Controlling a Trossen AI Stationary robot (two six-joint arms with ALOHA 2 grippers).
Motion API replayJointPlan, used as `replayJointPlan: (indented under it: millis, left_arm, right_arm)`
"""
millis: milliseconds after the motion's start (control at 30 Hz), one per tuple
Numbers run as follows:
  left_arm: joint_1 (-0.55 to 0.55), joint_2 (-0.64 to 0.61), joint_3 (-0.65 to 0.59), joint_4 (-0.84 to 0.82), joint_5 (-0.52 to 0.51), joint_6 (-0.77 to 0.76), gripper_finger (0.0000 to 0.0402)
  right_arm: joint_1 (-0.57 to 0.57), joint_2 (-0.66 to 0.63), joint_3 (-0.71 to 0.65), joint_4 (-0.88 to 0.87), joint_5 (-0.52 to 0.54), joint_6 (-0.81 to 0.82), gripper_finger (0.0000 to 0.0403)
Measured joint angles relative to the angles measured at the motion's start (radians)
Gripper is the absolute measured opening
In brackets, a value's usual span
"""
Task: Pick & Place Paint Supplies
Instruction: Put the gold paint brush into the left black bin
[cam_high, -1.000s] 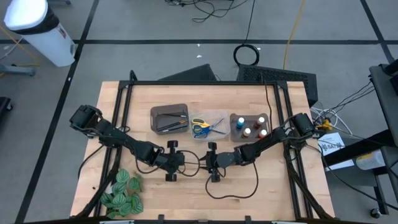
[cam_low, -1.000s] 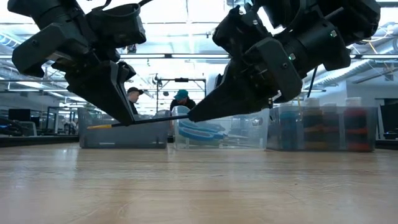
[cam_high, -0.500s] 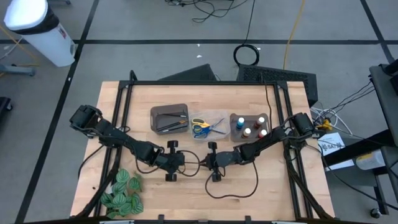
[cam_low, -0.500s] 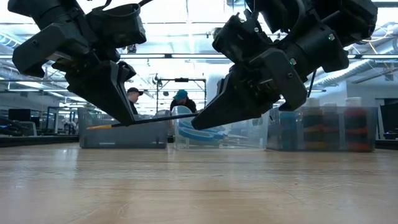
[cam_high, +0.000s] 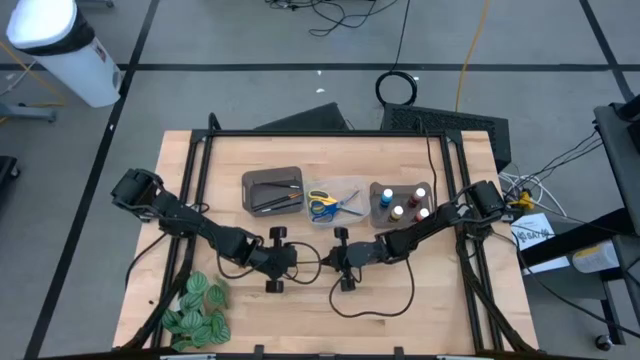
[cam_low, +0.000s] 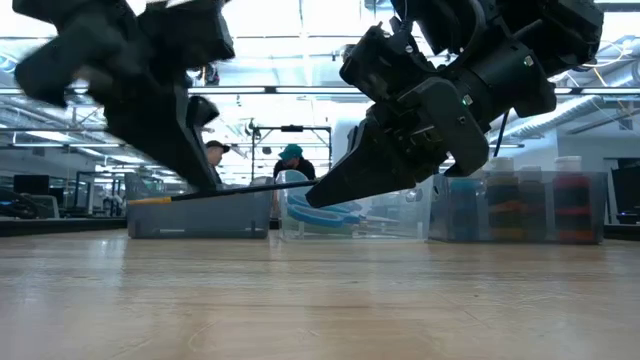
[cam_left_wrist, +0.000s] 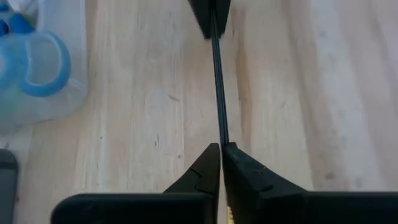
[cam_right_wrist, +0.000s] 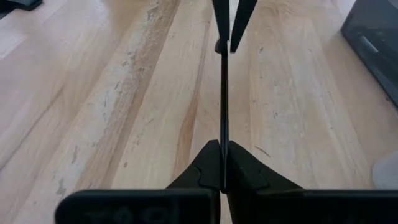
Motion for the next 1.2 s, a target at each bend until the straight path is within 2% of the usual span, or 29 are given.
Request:
replayJointPlan:
  millis: [167,367,567,667,833,967,1067,1200]
  left_arm:
    - [0.000,-0.083,0.023,0.012,0.021,0.000,0.0051]
    - [-0.016,-0.218,0.023,0.035,0.006,0.014,0.0056]
    - [-0.108,-0.323,-0.058,0.175,-0.187,0.129,0.0057]
    - [-0.149,-0.399,-0.134,0.285,-0.247,0.170,0.0058]
    - [-0.179,-0.501,-0.283,0.540,-0.243,0.243,0.0058]
    - [-0.185,-0.530,-0.415,0.897,-0.155,0.331,0.0058]
    - [-0.184,-0.525,-0.486,1.136,-0.085,0.390,0.0058]
    - [-0.182,-0.522,-0.513,1.242,-0.098,0.418,0.0061]
  right_arm:
    - [0.000,0.000,0.000,0.002,-0.004,0.000,0.0001]
    - [-0.002,-0.008,-0.001,0.007,0.004,0.000,0.0001]
    - [0.008,-0.071,-0.001,-0.009,0.005,-0.001,0.0000]
    - [0.019,-0.111,-0.001,-0.022,0.006,-0.013,0.0000]
    - [0.021,-0.151,-0.001,-0.010,0.024,-0.041,0.0000]
    - [0.015,-0.173,-0.001,0.051,0.082,-0.070,0.0000]
    - [0.014,-0.193,-0.001,0.123,0.086,-0.089,0.0000]
    - [0.014,-0.212,-0.001,0.279,0.081,-0.132,0.0000]
